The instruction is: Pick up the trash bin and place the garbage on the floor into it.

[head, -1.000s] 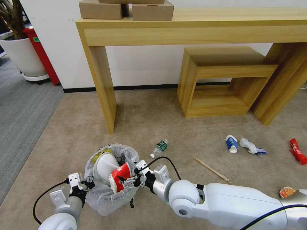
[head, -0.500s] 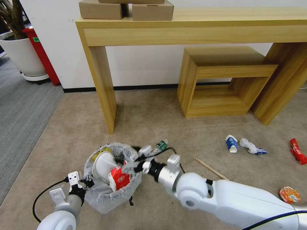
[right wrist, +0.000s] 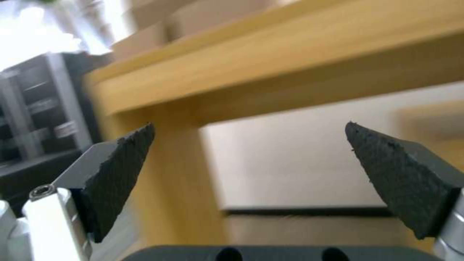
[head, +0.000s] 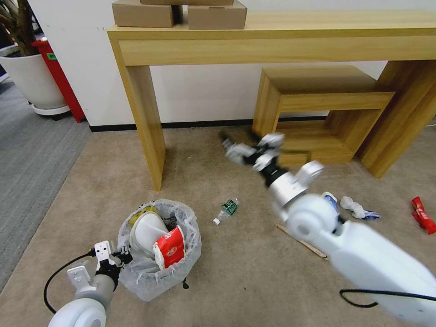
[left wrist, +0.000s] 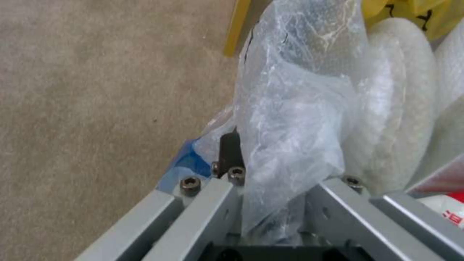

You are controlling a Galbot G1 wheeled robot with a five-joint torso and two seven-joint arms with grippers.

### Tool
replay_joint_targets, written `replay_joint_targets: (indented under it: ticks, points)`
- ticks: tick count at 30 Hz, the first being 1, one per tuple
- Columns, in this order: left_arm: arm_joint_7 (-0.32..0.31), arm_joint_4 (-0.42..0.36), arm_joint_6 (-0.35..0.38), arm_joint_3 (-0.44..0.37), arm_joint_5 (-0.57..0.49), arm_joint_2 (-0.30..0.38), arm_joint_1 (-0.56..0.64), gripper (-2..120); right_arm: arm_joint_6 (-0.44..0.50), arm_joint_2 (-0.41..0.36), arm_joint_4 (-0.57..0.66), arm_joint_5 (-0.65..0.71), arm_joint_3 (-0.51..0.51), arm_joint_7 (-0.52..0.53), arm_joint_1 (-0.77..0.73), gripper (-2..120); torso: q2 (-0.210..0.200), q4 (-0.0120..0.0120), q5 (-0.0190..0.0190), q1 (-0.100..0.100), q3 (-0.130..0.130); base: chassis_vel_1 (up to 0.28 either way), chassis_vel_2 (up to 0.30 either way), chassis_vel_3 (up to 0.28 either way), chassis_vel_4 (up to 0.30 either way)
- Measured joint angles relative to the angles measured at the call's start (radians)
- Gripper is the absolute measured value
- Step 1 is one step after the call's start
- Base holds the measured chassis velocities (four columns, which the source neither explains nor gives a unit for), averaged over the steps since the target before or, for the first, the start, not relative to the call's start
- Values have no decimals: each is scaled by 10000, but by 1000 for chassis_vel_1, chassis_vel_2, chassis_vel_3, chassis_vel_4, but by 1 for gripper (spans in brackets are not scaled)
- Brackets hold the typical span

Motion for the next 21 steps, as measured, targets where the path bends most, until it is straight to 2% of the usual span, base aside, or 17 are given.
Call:
replay_joint_targets:
  ticks: [2, 3, 6, 10, 13, 21]
  points:
    - [13, -136, 1, -34, -22, -23, 26, 1, 2, -23, 61, -396, 1713, 45, -1240, 100, 0, -1, -1, 0, 0, 0, 0, 0, 0]
    - [13, -136, 1, -34, -22, -23, 26, 1, 2, -23, 61, -396, 1713, 45, -1240, 100, 0, -1, -1, 0, 0, 0, 0, 0, 0]
    - [22, -310, 6, -62, -31, -34, 38, 1, 141, 157, 287, -1105, 3658, 98, -3199, 100, 1, -3, -1, 0, 0, 0, 0, 0, 0]
    - [23, -432, 22, -68, -40, -25, 78, 1, 282, 347, 360, -1545, 4339, 101, -4176, 100, 1, -4, 0, 0, 0, 0, 0, 0, 0]
    - [27, -685, 52, -137, -63, -19, 199, 1, 307, 832, 730, -2122, 5200, 124, -5613, 100, 1, -3, 1, -1, 0, 0, 0, 0, 0]
    - [135, -802, 61, -166, -14, -128, 322, 1, 75, 1643, 930, -3560, 5279, 685, -6560, 100, 1, 0, -3, -2, -1, 0, 0, 0, 0]
